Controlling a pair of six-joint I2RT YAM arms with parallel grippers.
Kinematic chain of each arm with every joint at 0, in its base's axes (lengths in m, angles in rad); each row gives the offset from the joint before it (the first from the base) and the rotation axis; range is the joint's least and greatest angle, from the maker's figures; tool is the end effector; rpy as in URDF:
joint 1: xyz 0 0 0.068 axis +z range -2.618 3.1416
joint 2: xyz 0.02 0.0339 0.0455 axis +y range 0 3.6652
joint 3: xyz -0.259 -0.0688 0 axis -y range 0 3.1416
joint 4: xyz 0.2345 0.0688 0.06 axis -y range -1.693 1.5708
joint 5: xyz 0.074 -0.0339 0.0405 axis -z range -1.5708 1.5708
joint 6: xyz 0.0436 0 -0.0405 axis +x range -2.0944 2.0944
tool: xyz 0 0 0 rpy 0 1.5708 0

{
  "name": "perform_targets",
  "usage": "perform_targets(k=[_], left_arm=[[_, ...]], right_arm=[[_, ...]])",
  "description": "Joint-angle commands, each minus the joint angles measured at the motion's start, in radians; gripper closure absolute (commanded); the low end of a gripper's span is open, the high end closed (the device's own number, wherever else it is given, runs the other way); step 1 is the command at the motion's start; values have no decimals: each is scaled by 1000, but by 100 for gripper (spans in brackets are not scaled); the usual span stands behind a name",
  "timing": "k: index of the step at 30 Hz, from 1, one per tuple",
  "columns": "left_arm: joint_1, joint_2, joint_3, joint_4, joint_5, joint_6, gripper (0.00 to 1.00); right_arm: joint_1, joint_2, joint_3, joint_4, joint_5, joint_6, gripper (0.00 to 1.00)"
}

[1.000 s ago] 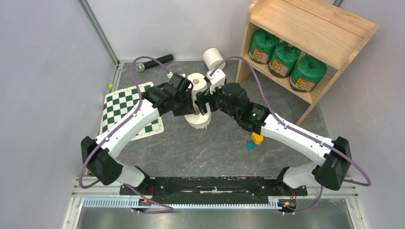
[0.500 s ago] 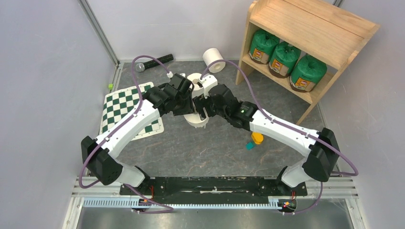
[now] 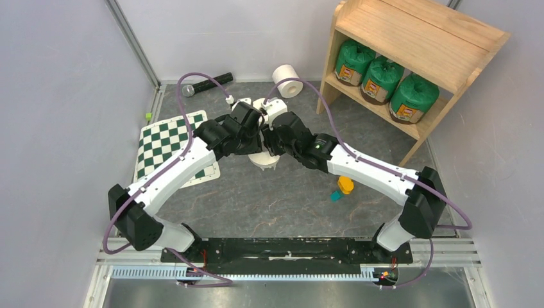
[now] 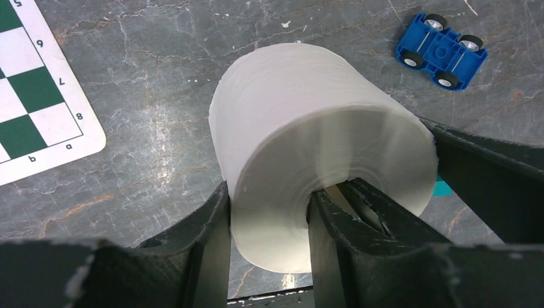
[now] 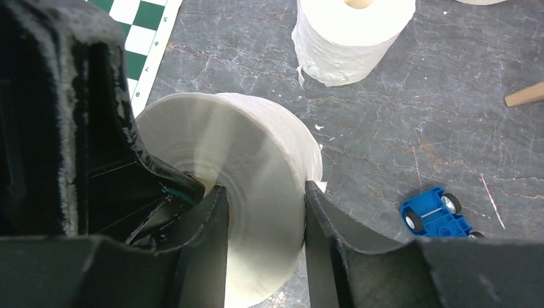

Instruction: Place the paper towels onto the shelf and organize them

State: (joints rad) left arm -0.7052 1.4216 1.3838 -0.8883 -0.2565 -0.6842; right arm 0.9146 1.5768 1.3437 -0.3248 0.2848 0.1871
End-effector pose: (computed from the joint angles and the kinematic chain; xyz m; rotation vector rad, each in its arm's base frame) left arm 0.2264 -0.1782 0.3279 -0.0806 2.4746 -0.2838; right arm 0.2305 0.2792 0.3154 -0.5960 2.0388 0.3561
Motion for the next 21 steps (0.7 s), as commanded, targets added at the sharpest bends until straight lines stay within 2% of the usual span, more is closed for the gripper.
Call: perform_targets(k=[1, 3, 6, 7, 9, 13, 21], left_arm=[[-7, -77, 4, 74, -64, -26, 84], [-7, -96, 2, 88, -78, -13, 71], [-7, -140, -15, 133, -94, 21, 46], [-7, -161, -24, 151, -97, 34, 38], [-7, -205, -50, 198, -109, 64, 28], [-7, -294, -110, 276, -166, 114, 2], [-5, -448, -255, 412, -241, 271, 0]], right_arm=[[1, -4, 68, -33, 41, 2, 72], [1, -4, 91, -58, 46, -11, 84], [0, -9, 129, -101, 63, -39, 100], [0, -10, 144, -114, 70, -50, 100], [-4, -15, 174, -145, 83, -72, 100], [-27, -29, 239, -195, 72, -121, 100], [-150, -59, 397, -272, -28, -178, 100]])
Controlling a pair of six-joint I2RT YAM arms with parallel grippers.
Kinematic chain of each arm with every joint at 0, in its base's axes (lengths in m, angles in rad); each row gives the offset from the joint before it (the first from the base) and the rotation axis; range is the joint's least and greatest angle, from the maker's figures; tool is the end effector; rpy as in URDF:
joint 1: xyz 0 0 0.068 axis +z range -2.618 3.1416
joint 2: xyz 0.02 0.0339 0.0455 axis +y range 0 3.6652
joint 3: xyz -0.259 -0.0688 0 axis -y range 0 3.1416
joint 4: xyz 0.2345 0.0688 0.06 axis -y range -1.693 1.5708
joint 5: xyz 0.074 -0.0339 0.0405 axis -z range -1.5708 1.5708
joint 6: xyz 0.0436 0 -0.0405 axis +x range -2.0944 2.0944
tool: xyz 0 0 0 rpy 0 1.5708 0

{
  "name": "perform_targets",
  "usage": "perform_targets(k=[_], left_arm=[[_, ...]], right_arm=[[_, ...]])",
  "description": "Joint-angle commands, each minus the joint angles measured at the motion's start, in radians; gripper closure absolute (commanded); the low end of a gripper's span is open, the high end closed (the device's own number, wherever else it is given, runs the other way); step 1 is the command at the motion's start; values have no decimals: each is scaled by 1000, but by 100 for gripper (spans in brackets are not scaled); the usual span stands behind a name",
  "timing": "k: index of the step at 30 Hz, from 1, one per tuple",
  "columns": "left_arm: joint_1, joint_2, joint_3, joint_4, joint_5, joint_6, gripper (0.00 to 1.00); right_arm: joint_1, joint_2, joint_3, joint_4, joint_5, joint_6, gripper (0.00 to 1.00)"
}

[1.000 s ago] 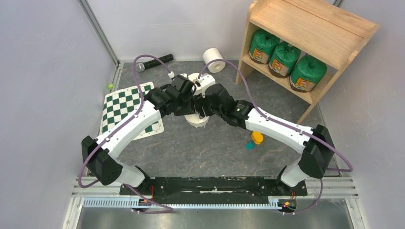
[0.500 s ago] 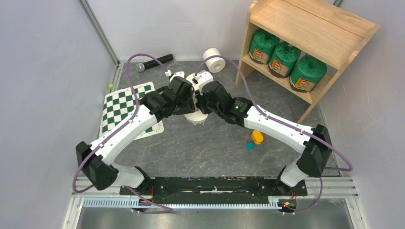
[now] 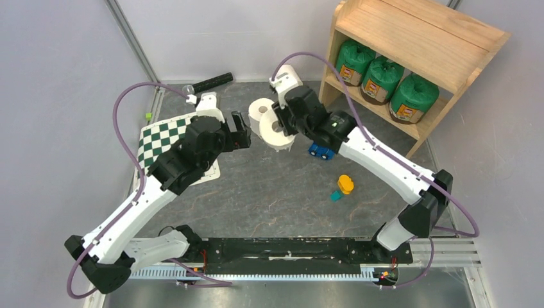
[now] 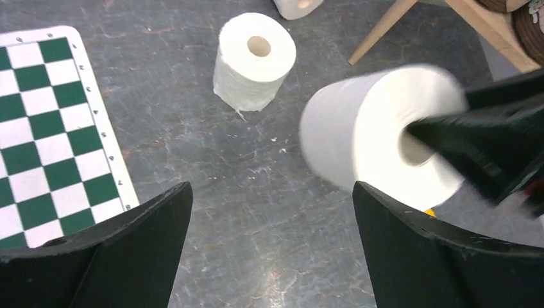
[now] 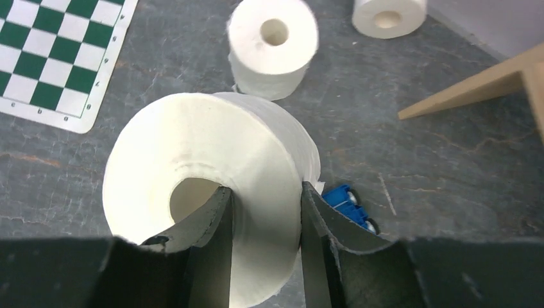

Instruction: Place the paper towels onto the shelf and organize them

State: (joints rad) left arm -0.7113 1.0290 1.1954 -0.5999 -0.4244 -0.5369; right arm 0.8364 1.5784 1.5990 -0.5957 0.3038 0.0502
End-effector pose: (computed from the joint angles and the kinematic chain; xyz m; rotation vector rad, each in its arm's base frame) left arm 0.1715 -0.1241 0.3856 -0.0984 1.9818 -0.3904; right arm 0.2457 0.2527 0.3744 -0.6478 2.0217 0.2007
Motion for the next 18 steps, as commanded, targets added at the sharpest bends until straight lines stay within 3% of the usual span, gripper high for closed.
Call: perform_targets(k=[1, 11, 18], left_arm=[[0, -73, -84, 138, -85, 134, 0], [1, -105, -212, 180, -129, 221, 0], [0, -108, -297, 212, -134, 260, 0]], right_arm=[[-92, -58, 182, -18, -52, -41, 100], [-289, 15, 577, -117, -30, -128, 100], [-374, -62, 506, 35, 14, -169, 100]])
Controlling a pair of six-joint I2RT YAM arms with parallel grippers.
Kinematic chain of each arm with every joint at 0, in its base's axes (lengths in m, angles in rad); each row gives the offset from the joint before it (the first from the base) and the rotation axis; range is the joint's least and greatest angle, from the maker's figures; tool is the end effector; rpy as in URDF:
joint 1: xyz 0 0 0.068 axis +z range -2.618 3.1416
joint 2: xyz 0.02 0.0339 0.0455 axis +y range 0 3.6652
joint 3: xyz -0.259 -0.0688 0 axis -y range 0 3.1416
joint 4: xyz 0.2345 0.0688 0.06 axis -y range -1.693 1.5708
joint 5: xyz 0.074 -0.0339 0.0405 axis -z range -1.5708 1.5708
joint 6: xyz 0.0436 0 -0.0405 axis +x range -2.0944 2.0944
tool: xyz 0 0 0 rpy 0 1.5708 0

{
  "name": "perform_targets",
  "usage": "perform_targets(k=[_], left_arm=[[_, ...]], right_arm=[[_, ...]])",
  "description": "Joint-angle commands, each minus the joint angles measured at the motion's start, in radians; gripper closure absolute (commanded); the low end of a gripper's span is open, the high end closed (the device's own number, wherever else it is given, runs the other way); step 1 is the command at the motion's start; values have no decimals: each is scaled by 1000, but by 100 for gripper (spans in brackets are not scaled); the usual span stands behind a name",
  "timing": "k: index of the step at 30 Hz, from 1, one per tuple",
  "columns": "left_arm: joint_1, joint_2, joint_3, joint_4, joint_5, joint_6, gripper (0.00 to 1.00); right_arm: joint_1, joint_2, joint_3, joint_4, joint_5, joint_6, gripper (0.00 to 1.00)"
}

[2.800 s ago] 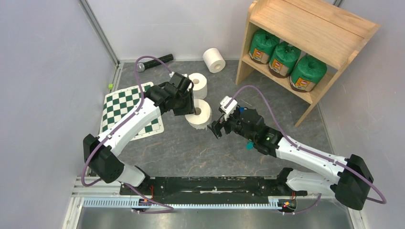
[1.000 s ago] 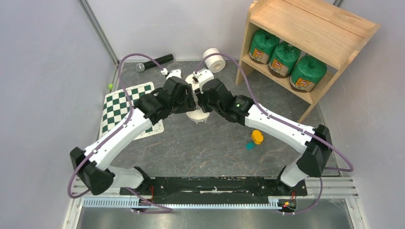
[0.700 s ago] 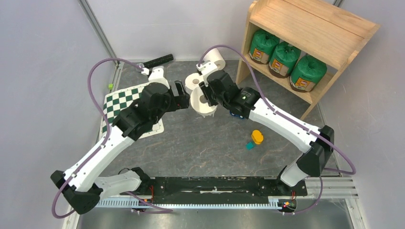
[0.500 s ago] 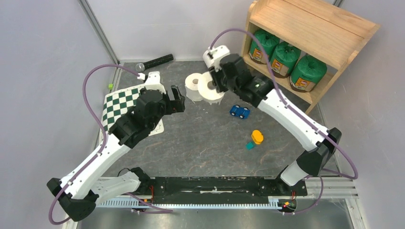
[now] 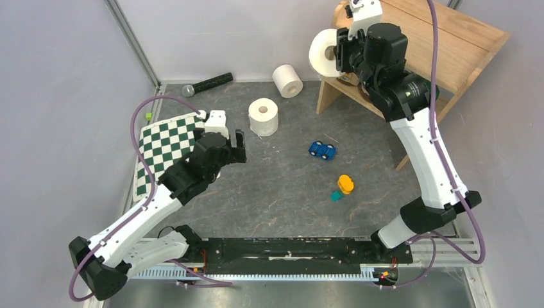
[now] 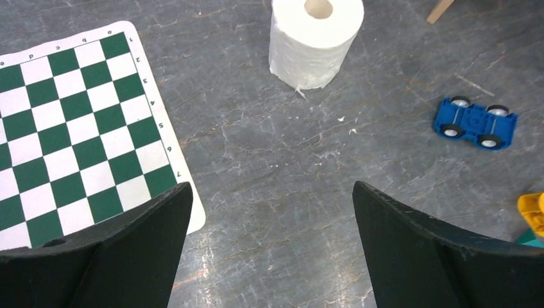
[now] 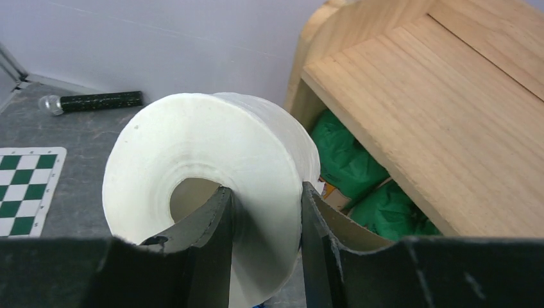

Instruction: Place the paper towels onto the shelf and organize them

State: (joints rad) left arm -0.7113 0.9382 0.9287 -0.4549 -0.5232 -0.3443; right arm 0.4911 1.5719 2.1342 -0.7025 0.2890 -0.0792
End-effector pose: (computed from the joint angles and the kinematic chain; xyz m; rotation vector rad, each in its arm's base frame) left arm 0.1671 -0.1153 0.3301 0.0388 1.9721 -0.1551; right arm 0.2716 0.1312 0.5321 -0.2707 1.6839 0.0596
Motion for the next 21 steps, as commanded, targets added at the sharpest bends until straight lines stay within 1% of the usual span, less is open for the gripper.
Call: perform_targets(k=[1, 5, 10, 15, 21], left_arm=[[1, -16, -40, 68, -41, 70, 0], [0, -17, -87, 75, -54, 82, 0], [0, -35, -157, 92, -68, 107, 0], [1, -50, -219, 117, -88, 135, 0], [1, -33, -271, 137, -108, 163, 0]], right_arm=[[-40, -68, -44, 164, 43, -47, 100], [-70, -112, -92, 269, 71, -84, 100], [-98, -134, -95, 344, 82, -104, 100], [-126, -142, -93, 392, 101, -110, 100], [-174, -124, -86, 422, 105, -102, 100]])
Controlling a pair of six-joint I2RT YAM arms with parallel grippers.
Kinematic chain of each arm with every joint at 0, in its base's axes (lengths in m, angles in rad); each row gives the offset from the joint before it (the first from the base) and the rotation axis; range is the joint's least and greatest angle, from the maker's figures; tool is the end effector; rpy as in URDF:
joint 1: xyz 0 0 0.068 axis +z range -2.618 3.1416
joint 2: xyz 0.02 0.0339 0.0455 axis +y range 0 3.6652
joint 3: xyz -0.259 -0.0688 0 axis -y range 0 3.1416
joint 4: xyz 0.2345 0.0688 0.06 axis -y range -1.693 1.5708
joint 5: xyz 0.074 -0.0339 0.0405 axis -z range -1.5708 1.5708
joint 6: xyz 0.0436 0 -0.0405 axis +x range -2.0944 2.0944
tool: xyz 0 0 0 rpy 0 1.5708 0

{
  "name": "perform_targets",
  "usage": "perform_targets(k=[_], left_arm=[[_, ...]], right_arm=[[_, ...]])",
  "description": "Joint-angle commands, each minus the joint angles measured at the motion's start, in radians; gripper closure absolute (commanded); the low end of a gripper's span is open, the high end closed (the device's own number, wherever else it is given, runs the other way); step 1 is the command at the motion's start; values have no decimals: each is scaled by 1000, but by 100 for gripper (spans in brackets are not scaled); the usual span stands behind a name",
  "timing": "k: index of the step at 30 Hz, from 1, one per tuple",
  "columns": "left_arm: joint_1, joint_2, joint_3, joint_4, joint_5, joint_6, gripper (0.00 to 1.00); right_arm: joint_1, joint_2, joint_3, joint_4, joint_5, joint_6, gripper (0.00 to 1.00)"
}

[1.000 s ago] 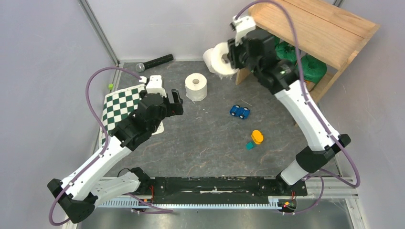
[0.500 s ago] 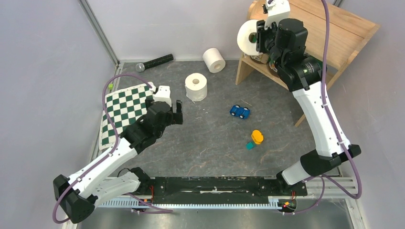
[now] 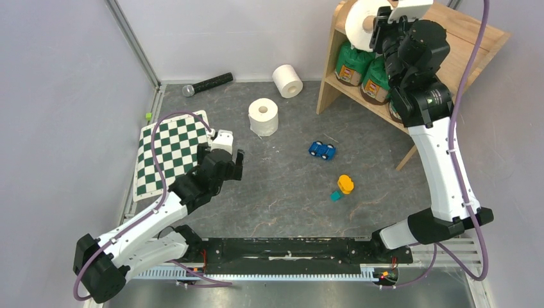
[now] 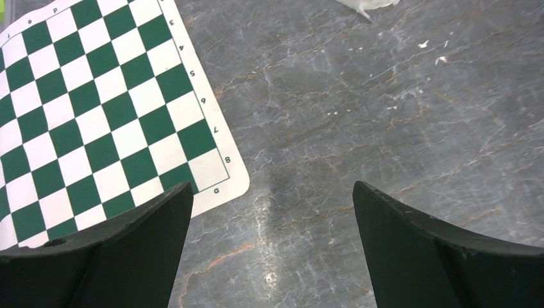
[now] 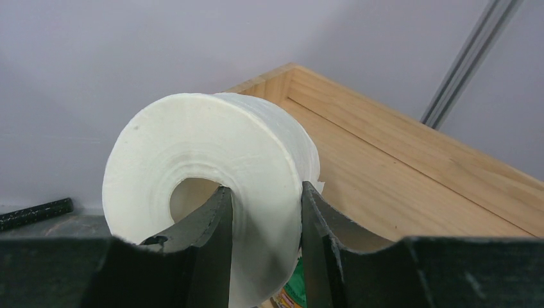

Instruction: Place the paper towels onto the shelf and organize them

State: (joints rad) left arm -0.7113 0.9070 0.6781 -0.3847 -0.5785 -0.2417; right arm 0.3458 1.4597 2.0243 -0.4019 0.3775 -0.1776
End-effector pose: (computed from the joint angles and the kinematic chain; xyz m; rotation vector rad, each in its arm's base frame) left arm 0.1616 -0.1078 0.2591 0.1691 2.0674 0.0543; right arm 0.2598 0.0765 0.5656 -0.0575 1.4197 -0.1267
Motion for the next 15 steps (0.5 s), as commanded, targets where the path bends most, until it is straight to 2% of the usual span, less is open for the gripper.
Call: perform_targets(k=[1, 9, 15], left_arm=[[1, 4, -23, 68, -56, 66, 0], [1, 15, -36, 96, -66, 85, 0], [1, 18, -36, 98, -69, 89, 0]], right_arm=[[-36, -7, 25, 122, 11, 4, 100], [-112, 36, 23, 137, -42, 65, 87], [-161, 66, 40, 137, -85, 104, 83]])
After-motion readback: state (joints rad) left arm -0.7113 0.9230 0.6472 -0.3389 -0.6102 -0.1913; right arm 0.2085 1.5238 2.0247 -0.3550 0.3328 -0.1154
